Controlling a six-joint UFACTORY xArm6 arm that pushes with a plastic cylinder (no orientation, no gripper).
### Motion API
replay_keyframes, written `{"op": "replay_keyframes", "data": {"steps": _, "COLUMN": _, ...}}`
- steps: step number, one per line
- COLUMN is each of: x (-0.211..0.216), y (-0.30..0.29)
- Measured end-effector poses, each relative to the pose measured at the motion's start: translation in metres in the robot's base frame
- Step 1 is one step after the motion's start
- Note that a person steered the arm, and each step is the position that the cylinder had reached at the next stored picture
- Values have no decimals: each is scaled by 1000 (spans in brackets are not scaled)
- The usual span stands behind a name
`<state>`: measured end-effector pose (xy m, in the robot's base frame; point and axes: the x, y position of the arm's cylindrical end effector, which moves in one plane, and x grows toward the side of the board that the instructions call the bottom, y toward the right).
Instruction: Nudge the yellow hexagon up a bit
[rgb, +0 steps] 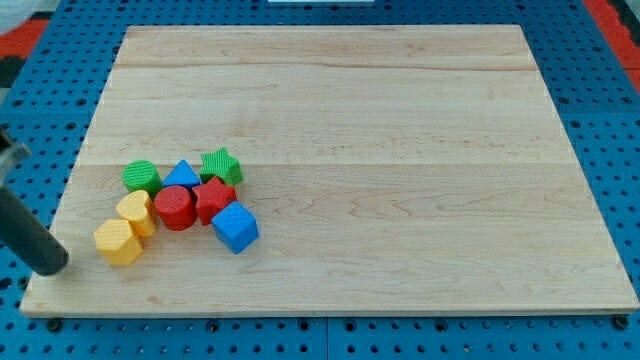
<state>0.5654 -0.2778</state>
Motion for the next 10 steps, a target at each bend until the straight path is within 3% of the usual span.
{"op": "replay_keyframes", "data": {"steps": 2, "x": -6, "y": 91}}
{"op": "replay_keyframes", "data": {"steps": 3, "x": -3, "y": 93}}
{"op": "replay_keyframes", "data": {"steps": 4, "x": 46, "y": 95}}
{"op": "replay_keyframes", "data": {"steps": 5, "x": 45, "y": 131}}
{"op": "replay_keyframes", "data": {"steps": 6, "x": 11, "y": 146}}
{"op": "replay_keyframes", "data": {"steps": 8, "x": 25, "y": 148}}
{"op": "replay_keyframes", "data": {"steps": 9, "x": 38, "y": 122}}
{"op": "replay_keyframes", "data": {"steps": 10, "x": 20, "y": 110}}
